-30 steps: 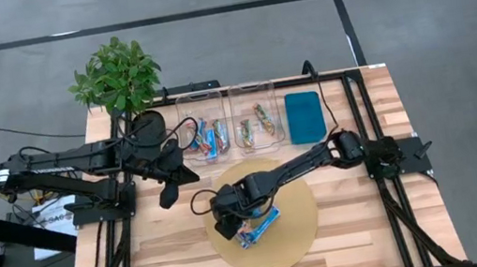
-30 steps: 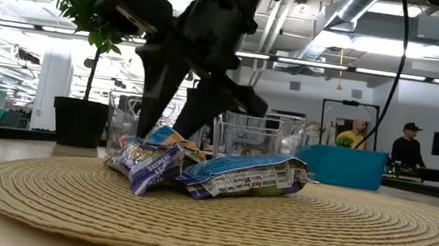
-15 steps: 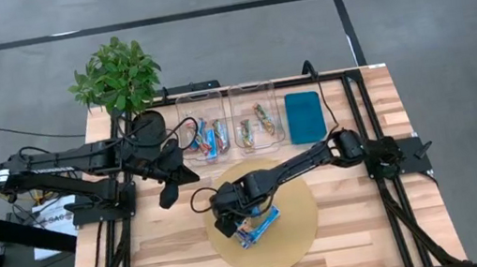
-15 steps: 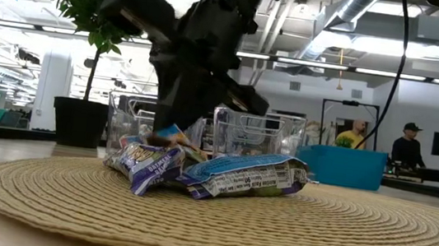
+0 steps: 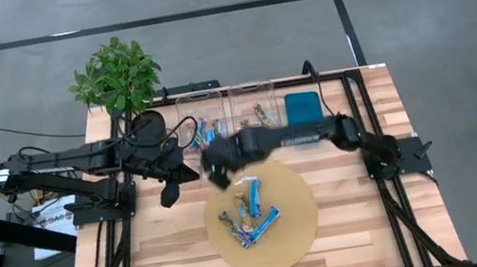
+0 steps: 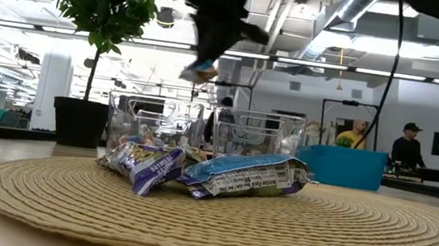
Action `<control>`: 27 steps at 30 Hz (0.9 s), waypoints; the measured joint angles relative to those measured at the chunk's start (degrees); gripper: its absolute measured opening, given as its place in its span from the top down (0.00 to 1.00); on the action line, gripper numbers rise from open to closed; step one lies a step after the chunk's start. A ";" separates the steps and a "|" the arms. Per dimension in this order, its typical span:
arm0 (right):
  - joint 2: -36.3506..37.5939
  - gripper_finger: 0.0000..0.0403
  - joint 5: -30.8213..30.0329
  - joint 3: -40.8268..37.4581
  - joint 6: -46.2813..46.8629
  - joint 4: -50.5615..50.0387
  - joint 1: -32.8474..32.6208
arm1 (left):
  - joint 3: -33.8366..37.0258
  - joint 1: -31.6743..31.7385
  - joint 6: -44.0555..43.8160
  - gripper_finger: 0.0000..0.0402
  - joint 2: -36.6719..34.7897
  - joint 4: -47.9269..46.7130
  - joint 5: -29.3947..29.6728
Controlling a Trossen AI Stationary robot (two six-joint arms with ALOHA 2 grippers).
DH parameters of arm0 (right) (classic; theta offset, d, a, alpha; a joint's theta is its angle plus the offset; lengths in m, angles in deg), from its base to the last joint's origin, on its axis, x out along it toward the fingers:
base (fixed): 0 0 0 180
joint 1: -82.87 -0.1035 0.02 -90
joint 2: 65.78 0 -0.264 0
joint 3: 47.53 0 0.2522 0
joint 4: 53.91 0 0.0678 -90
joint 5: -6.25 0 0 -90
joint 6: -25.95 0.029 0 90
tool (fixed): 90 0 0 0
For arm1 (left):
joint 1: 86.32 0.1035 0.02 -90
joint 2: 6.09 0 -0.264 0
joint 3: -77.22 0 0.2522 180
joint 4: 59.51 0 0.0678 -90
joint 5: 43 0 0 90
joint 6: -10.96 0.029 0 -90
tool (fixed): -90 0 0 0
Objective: Pick and place Granola Bars by type
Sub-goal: Put the left yellow granola bar into the right transparent bin, then put the yellow granola bar into the right transparent bin
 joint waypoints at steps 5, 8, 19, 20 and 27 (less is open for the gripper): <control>0.35 0.99 -3.24 1.02 -4.45 -6.50 6.20 | 0.00 0.04 -0.04 0.96 0.00 1.37 6.18; 0.80 0.99 -4.59 1.07 -7.25 -9.90 9.73 | 0.00 0.00 0.00 0.96 0.00 3.35 10.15; 1.11 0.93 -4.34 1.00 -13.59 -15.78 19.97 | 0.00 0.04 0.76 0.96 0.00 8.07 17.75; 1.11 0.91 -3.83 1.00 -14.43 -15.69 20.52 | 0.00 0.04 0.80 0.96 0.00 8.07 17.90; 1.11 0.69 -2.72 1.00 -18.74 -15.72 20.97 | 0.00 0.04 0.07 0.96 0.00 8.08 17.99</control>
